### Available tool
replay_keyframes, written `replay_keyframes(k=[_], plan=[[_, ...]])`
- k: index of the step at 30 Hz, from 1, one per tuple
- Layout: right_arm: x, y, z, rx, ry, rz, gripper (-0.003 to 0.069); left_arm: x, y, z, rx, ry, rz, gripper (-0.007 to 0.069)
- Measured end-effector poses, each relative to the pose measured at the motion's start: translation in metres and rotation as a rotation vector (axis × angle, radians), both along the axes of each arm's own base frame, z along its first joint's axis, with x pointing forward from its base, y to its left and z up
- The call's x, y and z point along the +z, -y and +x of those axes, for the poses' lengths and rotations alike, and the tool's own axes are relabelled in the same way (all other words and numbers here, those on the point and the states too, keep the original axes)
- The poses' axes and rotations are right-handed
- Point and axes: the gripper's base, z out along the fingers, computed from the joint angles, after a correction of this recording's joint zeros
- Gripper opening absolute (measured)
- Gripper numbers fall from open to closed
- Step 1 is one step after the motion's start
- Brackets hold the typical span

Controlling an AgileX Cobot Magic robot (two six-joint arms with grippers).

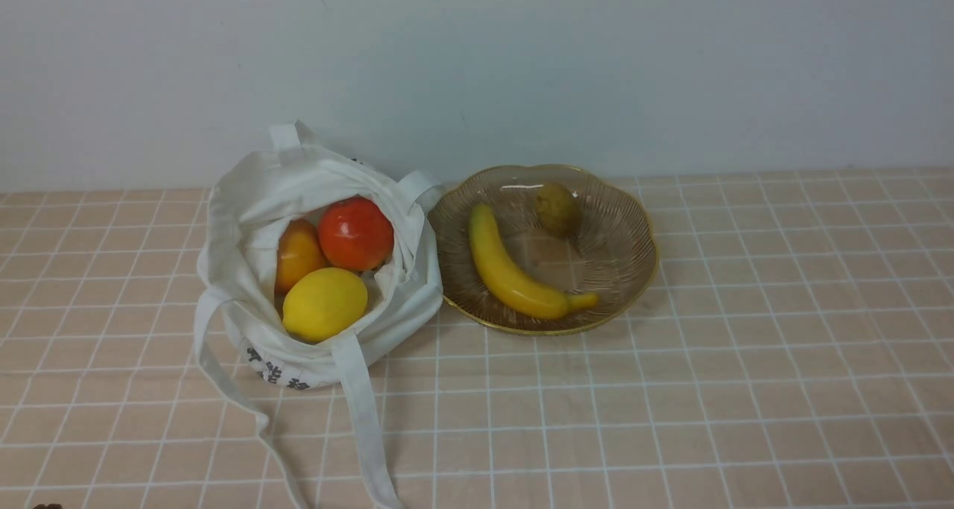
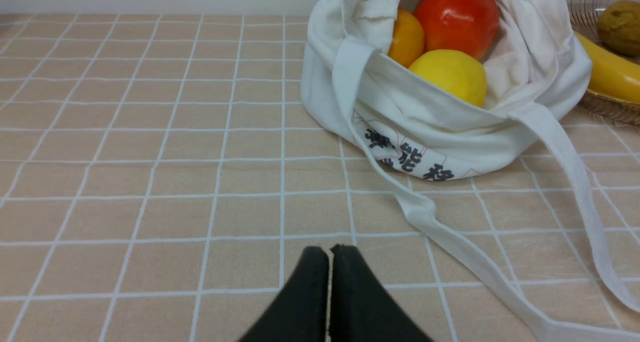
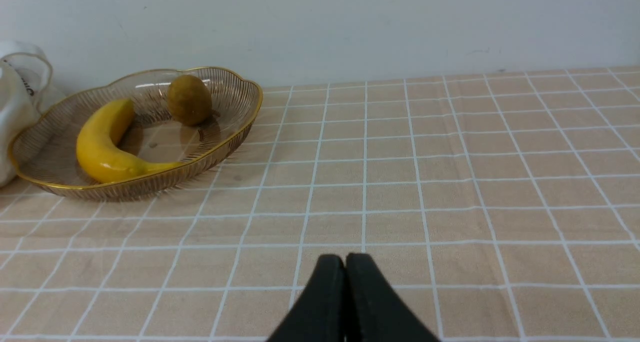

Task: Take the fruit out of the bag on the brown coffee tablecloth and place them on the plate.
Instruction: 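Reach into the bag and grasp the lemon with the left gripper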

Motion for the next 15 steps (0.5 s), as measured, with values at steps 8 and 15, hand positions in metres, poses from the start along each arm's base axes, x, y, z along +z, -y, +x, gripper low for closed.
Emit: replay_keyframes(k=[8, 15], plan=[[0.0, 0.0, 0.0, 0.0, 0.0, 0.0, -0.0014, 0.0, 0.0, 0.0, 0.0, 0.0, 0.0, -0.0008], [0.0, 0.0, 0.0, 0.0, 0.0, 0.0, -0.0014, 0.0002, 0.0056, -0.0004, 0.032, -0.024, -0.297, -0.0008]])
